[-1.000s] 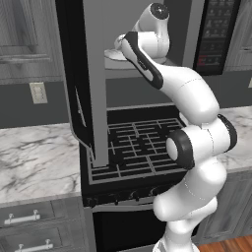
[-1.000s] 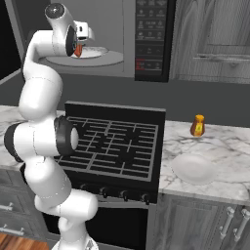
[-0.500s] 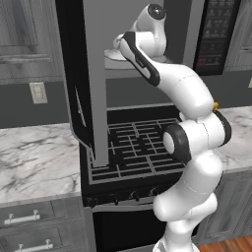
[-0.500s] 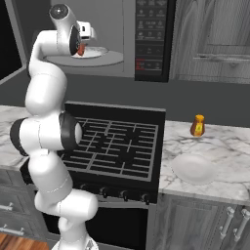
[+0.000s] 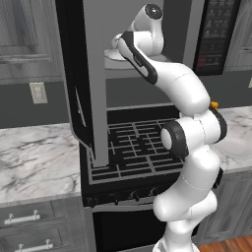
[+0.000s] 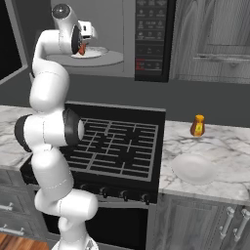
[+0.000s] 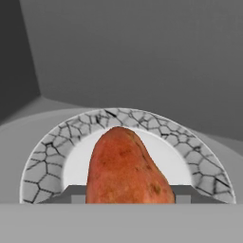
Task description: Pick the sweet potato from the counter and place it in the microwave. Then turn on the microwave.
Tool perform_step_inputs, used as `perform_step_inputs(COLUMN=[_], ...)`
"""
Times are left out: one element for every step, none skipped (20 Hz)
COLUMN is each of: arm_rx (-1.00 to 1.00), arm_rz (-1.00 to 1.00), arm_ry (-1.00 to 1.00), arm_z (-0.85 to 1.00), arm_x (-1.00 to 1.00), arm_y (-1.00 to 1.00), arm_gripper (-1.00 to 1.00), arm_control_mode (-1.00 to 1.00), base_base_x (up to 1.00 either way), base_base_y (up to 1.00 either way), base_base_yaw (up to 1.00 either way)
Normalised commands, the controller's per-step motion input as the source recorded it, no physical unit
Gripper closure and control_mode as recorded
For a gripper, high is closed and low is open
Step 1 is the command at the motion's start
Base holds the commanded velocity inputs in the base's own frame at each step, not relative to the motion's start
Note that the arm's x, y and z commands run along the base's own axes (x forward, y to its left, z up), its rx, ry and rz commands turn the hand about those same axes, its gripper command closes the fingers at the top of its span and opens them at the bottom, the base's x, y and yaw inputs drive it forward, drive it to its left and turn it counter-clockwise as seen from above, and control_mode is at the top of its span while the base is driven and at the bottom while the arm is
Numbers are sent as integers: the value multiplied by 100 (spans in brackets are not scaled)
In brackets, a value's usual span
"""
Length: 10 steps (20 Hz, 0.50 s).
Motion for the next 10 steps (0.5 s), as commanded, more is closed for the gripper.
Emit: perform_step_inputs(arm_rx=[0, 0, 0, 0, 0, 0, 0, 0, 0, 0], arm_rz=[0, 0, 0, 0, 0, 0, 0, 0, 0, 0], arm_ry=[2, 3, 3, 3, 3, 3, 3, 3, 3, 3], arm_z=[0, 0, 0, 0, 0, 0, 0, 0, 0, 0], arm_x=[12, 12, 10, 8, 7, 7, 8, 10, 10, 10], arm_y=[8, 7, 8, 8, 7, 4, 3, 3, 3, 1], arm_gripper=[100, 100, 100, 100, 100, 100, 100, 100, 100, 100], arm_control_mode=[-100, -100, -100, -100, -100, -100, -100, -100, -100, -100], base_base_x=[0, 0, 0, 0, 0, 0, 0, 0, 0, 0], base_base_y=[0, 0, 0, 0, 0, 0, 0, 0, 0, 0], base_base_yaw=[0, 0, 0, 0, 0, 0, 0, 0, 0, 0])
